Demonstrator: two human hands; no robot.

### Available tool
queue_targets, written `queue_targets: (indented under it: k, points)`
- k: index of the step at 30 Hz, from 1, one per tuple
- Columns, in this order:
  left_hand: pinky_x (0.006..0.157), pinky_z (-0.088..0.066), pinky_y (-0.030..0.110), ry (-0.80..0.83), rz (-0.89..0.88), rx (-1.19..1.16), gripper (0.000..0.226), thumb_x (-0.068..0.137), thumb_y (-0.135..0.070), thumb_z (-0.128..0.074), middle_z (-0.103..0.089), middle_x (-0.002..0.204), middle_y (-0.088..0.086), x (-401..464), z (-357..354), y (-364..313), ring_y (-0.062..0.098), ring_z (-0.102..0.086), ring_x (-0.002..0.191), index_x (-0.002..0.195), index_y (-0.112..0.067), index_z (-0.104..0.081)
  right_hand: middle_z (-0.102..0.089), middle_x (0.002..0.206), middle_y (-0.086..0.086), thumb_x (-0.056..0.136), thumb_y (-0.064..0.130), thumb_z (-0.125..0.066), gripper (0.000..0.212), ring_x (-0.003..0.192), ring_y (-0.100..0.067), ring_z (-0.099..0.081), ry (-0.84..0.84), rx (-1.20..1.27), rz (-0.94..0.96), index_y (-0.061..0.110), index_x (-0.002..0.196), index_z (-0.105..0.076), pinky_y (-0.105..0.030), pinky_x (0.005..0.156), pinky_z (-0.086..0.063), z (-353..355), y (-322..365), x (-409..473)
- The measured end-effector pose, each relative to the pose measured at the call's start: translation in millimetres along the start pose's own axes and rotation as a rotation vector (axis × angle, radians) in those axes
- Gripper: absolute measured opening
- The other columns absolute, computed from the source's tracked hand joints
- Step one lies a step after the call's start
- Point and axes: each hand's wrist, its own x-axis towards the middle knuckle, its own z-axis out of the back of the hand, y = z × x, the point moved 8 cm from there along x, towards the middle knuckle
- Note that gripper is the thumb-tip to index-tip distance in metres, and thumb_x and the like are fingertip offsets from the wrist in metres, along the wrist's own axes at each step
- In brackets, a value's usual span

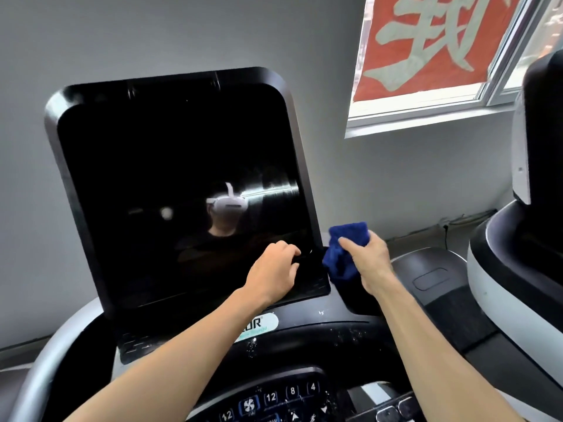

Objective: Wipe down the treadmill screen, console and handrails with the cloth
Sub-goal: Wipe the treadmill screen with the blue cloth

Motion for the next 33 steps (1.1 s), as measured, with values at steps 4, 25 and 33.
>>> queue_targets:
  k: [4, 25, 33]
  points:
    - [0.107, -0.048, 0.038, 0.033, -0.244, 0.442, 0.047, 0.083, -0.016, -0.069, -0.059, 0.135, 0.008, -5, -19, -8, 0.027, -0.046, 0.132, 0.129, -0.007, -0.063, -0.062, 0.089, -0.002, 0.089, 0.007, -0.067, 0.020, 0.081, -0.025, -0.057, -0.119, -0.299, 0.250, 0.012, 0.103, -0.054, -0.026, 0.071, -0.040, -6, 19, 5]
    - [0.101, -0.044, 0.034, 0.090, -0.436, 0.837, 0.049, 0.093, -0.014, -0.038, -0.057, 0.129, 0.009, -1, -38, 8, 0.031, -0.044, 0.126, 0.137, -0.001, -0.056, -0.073, 0.116, 0.004, 0.078, 0.039, -0.083, 0.056, 0.107, -0.009, -0.065, -0.178, -0.113, 0.248, 0.025, 0.130, -0.067, -0.017, 0.095, -0.045, -83, -9, 34]
    - [0.104, -0.043, 0.036, 0.119, -0.462, 0.862, 0.052, 0.092, -0.017, -0.035, -0.058, 0.136, 0.008, 2, -38, 19, 0.033, -0.043, 0.128, 0.137, -0.007, -0.059, -0.073, 0.116, -0.005, 0.086, 0.022, -0.078, 0.046, 0.108, -0.016, -0.067, -0.172, -0.108, 0.255, 0.016, 0.130, -0.065, 0.007, 0.085, -0.029, -78, -27, 13]
